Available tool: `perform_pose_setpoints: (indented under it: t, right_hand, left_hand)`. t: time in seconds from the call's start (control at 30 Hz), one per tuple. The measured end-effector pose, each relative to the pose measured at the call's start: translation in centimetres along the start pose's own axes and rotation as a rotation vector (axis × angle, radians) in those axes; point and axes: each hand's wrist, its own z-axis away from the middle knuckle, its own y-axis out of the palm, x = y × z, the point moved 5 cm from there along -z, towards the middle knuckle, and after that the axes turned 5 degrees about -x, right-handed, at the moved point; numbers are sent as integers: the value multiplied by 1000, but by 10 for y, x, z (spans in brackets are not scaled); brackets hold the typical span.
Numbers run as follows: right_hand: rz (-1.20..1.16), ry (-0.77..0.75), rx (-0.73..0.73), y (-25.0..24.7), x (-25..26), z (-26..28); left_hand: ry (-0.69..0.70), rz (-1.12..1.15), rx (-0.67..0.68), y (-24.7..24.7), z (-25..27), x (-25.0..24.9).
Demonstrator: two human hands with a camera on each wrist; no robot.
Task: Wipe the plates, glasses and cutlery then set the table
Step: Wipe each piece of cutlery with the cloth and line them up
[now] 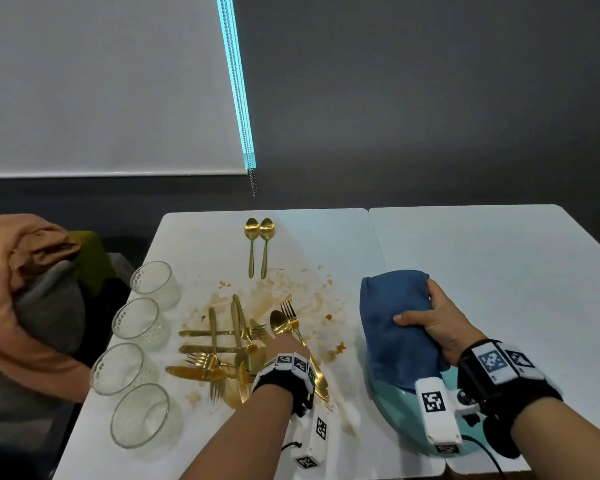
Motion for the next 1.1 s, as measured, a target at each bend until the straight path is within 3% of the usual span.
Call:
perform_pose_setpoints:
  t: [0.17, 0.23, 0.37, 0.43, 0.5, 0.57, 0.77, 0.87, 0.97, 1.1]
  right_hand:
    - [23, 53, -69, -14, -12, 3]
    - [41, 62, -104, -18, -16, 2]
    - [1, 85, -148, -19, -16, 2]
    - [-45, 122, -129, -15, -14, 3]
    - [-89, 150, -116, -9, -13, 3]
    - [-114, 155, -108, -1, -11, 3]
    - [-29, 30, -147, 21, 2, -6]
    - [59, -76, -163, 31, 18, -7]
    - [112, -100, -75, 51, 28, 1]
    - [6, 7, 164, 72, 34, 23]
  left_hand:
    - [108, -143, 21, 1, 2, -4]
    - [157, -130, -46, -2, 3, -2]
    - [191, -159, 64, 0, 3, -1]
    - [34, 31, 61, -6, 2, -1]
    - [-26, 135, 44, -6, -4, -1]
    - [-83, 274, 112, -3, -6, -4]
    - [-4, 664, 323, -12, 26, -41]
    - [50, 749, 400, -13, 48, -60]
    - [95, 812, 420, -12, 60, -74]
    - [126, 832, 390, -18, 60, -79]
